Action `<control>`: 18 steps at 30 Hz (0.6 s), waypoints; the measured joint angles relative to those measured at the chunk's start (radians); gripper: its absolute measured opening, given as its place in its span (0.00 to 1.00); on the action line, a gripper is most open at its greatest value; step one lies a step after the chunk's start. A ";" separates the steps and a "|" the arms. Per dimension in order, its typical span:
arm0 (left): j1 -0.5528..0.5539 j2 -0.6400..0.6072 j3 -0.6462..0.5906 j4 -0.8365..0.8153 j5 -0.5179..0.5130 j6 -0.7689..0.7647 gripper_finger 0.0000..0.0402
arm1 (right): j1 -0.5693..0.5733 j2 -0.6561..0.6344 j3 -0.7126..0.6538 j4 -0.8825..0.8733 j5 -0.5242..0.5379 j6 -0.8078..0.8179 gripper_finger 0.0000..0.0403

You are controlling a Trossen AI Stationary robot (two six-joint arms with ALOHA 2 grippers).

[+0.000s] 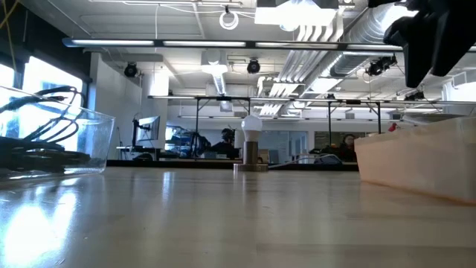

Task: Pick & Place USB Port
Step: Put the brown HDMI cable into the orange bin

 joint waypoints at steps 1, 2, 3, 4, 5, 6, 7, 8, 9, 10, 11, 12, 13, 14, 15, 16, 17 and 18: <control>0.000 0.000 0.000 -0.005 0.000 -0.002 0.32 | 0.000 0.000 0.000 0.006 -0.017 0.000 0.63; 0.000 0.000 -0.001 -0.007 0.001 -0.003 0.32 | 0.001 0.000 0.000 0.019 -0.034 -0.001 0.63; 0.000 0.000 -0.001 -0.006 0.003 -0.003 0.32 | 0.001 0.000 0.000 0.037 -0.054 -0.009 0.63; 0.000 0.000 -0.001 -0.004 0.003 -0.004 0.32 | 0.001 0.000 0.000 0.068 -0.079 -0.023 0.63; 0.000 0.000 -0.001 -0.004 0.003 -0.004 0.32 | 0.001 0.000 0.000 0.103 -0.106 -0.040 0.63; 0.000 0.000 -0.001 -0.004 0.003 -0.004 0.32 | 0.001 0.000 0.000 0.140 -0.139 -0.062 0.63; 0.000 0.000 -0.001 -0.004 0.003 -0.004 0.32 | 0.003 0.000 0.000 0.180 -0.180 -0.086 0.63; 0.000 0.000 -0.001 -0.004 0.003 -0.004 0.32 | 0.006 0.000 0.000 0.226 -0.219 -0.106 0.63; 0.000 0.000 -0.001 -0.004 0.003 -0.004 0.32 | 0.011 0.000 0.000 0.276 -0.256 -0.117 0.63; 0.000 0.000 -0.001 -0.004 0.002 -0.004 0.32 | 0.018 0.000 0.000 0.325 -0.291 -0.121 0.63; 0.000 0.000 -0.001 -0.004 0.003 -0.004 0.32 | 0.026 0.000 0.000 0.364 -0.326 -0.122 0.63; 0.000 0.000 -0.001 -0.004 0.002 -0.004 0.32 | 0.037 0.000 0.000 0.403 -0.359 -0.122 0.63; 0.000 0.000 -0.001 -0.004 0.002 -0.004 0.32 | 0.050 0.000 0.000 0.439 -0.385 -0.122 0.63; 0.000 0.000 -0.001 -0.004 0.002 -0.004 0.32 | 0.062 0.000 0.000 0.468 -0.403 -0.120 0.63; 0.000 0.000 -0.001 -0.005 0.002 -0.004 0.32 | 0.077 0.000 0.000 0.491 -0.408 -0.114 0.63; 0.000 0.000 -0.001 -0.006 0.002 -0.004 0.32 | 0.092 0.000 0.000 0.510 -0.407 -0.103 0.63; 0.000 0.000 -0.001 -0.007 0.003 -0.004 0.32 | 0.108 0.000 0.000 0.523 -0.401 -0.090 0.63; 0.000 0.000 -0.001 -0.008 0.003 -0.004 0.32 | 0.125 0.000 0.000 0.535 -0.391 -0.075 0.63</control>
